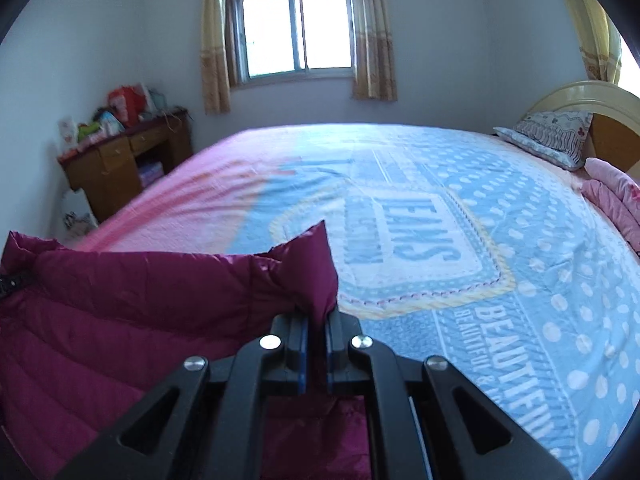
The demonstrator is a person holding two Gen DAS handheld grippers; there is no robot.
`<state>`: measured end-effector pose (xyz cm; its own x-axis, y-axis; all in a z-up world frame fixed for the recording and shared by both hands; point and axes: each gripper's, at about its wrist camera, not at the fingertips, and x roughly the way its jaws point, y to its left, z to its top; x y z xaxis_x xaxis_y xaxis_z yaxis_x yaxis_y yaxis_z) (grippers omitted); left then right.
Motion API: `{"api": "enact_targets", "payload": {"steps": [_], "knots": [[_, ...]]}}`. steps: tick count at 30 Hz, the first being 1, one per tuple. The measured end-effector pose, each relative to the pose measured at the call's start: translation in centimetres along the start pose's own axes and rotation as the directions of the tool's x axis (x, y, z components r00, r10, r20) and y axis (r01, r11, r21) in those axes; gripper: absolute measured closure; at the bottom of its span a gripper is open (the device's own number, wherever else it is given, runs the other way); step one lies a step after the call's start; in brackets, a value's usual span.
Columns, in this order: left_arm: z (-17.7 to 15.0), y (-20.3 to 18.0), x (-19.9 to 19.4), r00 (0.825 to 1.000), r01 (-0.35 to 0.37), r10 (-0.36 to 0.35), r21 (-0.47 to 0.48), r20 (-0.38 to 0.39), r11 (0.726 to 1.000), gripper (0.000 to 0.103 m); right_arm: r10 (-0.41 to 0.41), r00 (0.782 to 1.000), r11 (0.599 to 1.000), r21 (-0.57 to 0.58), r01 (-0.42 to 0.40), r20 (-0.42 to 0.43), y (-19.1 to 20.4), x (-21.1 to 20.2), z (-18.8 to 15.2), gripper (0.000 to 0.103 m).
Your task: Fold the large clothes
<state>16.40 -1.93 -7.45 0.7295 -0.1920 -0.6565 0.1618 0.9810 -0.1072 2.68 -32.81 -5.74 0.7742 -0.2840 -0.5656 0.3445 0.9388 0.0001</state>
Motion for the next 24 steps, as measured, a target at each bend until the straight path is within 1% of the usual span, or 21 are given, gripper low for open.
{"api": "enact_targets", "payload": {"steps": [1,2,4,5,7,9,10,11,12,13,14,15,17,18,19,20,21,22,23,24], "knots": [[-0.4,0.0,0.7,1.0,-0.008,0.008,0.001,-0.018,1.0,0.099,-0.01,1.0,1.0,0.006,0.01,-0.022,0.0,1.0,-0.3,0.095],[-0.8,0.0,1.3,0.999,-0.014,0.014,0.0,-0.033,1.0,0.095,-0.009,0.999,1.0,0.02,0.01,-0.039,-0.1,1.6,-0.7,0.095],[-1.4,0.3,2.1,0.998,-0.007,0.006,-0.015,-0.06,1.0,0.094,-0.001,0.997,0.999,0.04,0.004,-0.079,-0.3,2.3,-1.1,0.095],[-1.3,0.2,2.4,0.997,-0.006,0.005,-0.021,-0.074,1.0,0.09,-0.003,0.995,0.999,0.043,0.007,-0.097,-0.3,2.5,-1.2,0.094],[-1.5,0.8,2.8,0.995,0.017,-0.023,-0.061,-0.098,0.998,0.086,-0.006,0.992,0.999,0.045,0.011,-0.124,-0.4,3.0,-1.4,0.093],[-1.3,1.7,3.0,0.993,0.064,-0.076,-0.127,-0.095,0.99,0.085,-0.012,0.988,0.998,0.053,0.02,-0.151,-0.4,3.2,-1.6,0.091],[-1.4,2.7,2.9,0.989,0.106,-0.123,-0.182,-0.088,0.978,0.085,-0.015,0.985,0.998,0.062,0.026,-0.173,-0.6,3.5,-1.7,0.09],[-1.6,3.7,2.9,0.982,0.15,-0.172,-0.243,-0.075,0.958,0.084,-0.017,0.981,0.997,0.073,0.032,-0.193,-0.9,3.9,-1.7,0.088],[-1.9,4.8,2.9,0.972,0.2,-0.228,-0.308,-0.056,0.93,0.084,-0.015,0.976,0.995,0.09,0.035,-0.216,-1.3,4.2,-1.8,0.085],[-2.3,5.5,3.0,0.963,0.235,-0.266,-0.353,-0.041,0.906,0.083,-0.014,0.974,0.994,0.102,0.038,-0.227,-1.3,4.5,-1.8,0.084],[-2.5,5.8,3.0,0.958,0.252,-0.285,-0.378,-0.033,0.891,0.083,-0.016,0.972,0.993,0.113,0.044,-0.233,-1.5,4.6,-1.9,0.08],[-2.6,5.9,3.0,0.956,0.258,-0.293,-0.388,-0.031,0.885,0.083,-0.023,0.971,0.992,0.119,0.052,-0.238,-1.5,4.7,-1.9,0.075],[-2.7,5.6,2.6,0.959,0.251,-0.283,-0.377,-0.031,0.892,0.083,-0.032,0.97,0.99,0.124,0.063,-0.239,-1.5,4.5,-2.0,0.071],[-2.8,5.7,2.4,0.958,0.254,-0.285,-0.378,-0.027,0.89,0.083,-0.031,0.971,0.989,0.131,0.064,-0.238,-1.5,4.4,-2.0,0.07],[-2.9,5.9,2.2,0.955,0.267,-0.297,-0.389,-0.018,0.882,0.083,-0.026,0.971,0.988,0.142,0.061,-0.236,-1.8,4.4,-2.0,0.068],[-3.2,6.5,2.1,0.946,0.293,-0.323,-0.414,-0.002,0.862,0.083,-0.018,0.973,0.986,0.158,0.056,-0.232,-2.1,4.5,-2.0,0.063],[-3.3,7.0,2.0,0.939,0.313,-0.343,-0.436,0.011,0.844,0.083,0.002,0.975,0.982,0.185,0.041,-0.223,-2.5,4.3,-2.0,0.062],[-3.6,7.6,1.9,0.927,0.343,-0.373,-0.465,0.029,0.816,0.083,0.045,0.977,0.974,0.227,0.003,-0.207,-3.2,4.0,-2.1,0.062],[-3.8,7.8,1.8,0.922,0.355,-0.386,-0.479,0.036,0.802,0.083,0.097,0.978,0.961,0.275,-0.043,-0.187,-4.1,3.6,-2.2,0.062],[-3.9,7.8,1.6,0.92,0.359,-0.39,-0.483,0.038,0.799,0.083,0.107,0.98,0.95,0.309,-0.051,-0.168,-4.9,2.7,-2.1,0.062]]}}
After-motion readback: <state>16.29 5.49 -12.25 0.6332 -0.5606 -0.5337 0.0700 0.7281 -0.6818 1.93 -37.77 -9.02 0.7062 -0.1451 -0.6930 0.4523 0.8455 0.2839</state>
